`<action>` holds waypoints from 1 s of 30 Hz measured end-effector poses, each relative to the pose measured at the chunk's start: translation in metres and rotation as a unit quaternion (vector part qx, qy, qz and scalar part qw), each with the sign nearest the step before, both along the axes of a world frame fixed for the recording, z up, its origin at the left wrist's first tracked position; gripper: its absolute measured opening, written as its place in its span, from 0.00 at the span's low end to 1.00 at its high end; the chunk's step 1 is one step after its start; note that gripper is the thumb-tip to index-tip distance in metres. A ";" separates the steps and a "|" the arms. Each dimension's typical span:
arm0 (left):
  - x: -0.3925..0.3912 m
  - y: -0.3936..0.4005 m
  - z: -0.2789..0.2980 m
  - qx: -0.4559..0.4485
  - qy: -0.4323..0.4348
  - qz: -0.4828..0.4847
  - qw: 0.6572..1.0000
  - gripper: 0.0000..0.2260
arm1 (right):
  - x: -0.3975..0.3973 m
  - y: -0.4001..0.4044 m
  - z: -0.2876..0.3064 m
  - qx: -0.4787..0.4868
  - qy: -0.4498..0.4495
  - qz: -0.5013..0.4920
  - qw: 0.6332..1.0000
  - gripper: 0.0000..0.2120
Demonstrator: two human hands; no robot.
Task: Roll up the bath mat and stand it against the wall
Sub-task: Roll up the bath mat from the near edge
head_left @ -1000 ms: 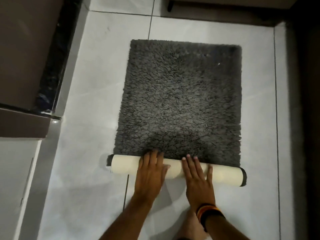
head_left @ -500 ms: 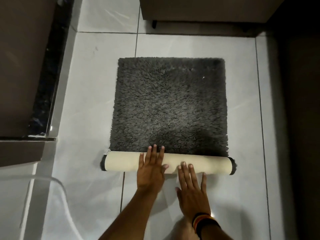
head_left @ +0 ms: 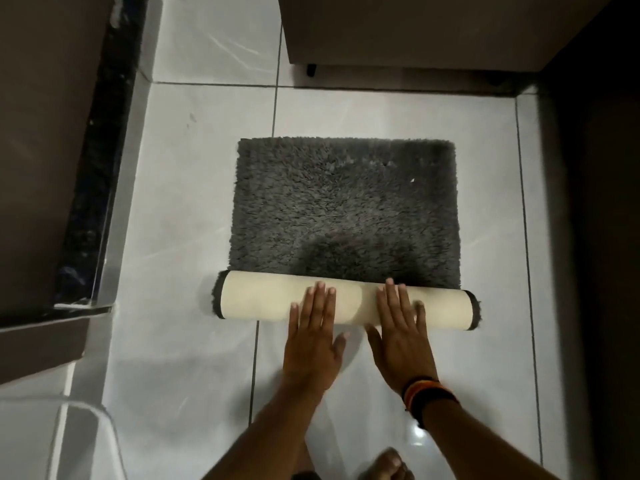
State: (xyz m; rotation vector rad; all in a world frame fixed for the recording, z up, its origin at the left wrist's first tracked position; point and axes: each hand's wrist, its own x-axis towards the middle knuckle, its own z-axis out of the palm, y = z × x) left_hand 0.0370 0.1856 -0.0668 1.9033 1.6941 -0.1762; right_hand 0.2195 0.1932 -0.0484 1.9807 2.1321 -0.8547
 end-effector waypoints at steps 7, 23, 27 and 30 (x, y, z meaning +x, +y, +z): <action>-0.001 0.054 0.017 -0.027 -0.016 0.005 0.999 0.33 | -0.012 -0.002 -0.003 -0.097 -0.048 -0.014 0.994 0.37; -0.034 0.128 0.025 -0.021 -0.042 -0.072 0.996 0.35 | -0.016 0.164 0.012 -0.012 -0.004 -0.038 0.999 0.34; -0.024 0.181 0.026 -0.017 -0.025 -0.055 0.998 0.36 | -0.024 0.137 0.020 0.026 -0.004 -0.038 0.999 0.32; -0.011 0.215 0.030 -0.039 -0.014 -0.029 0.999 0.35 | -0.027 0.127 0.016 -0.027 -0.058 -0.021 0.998 0.34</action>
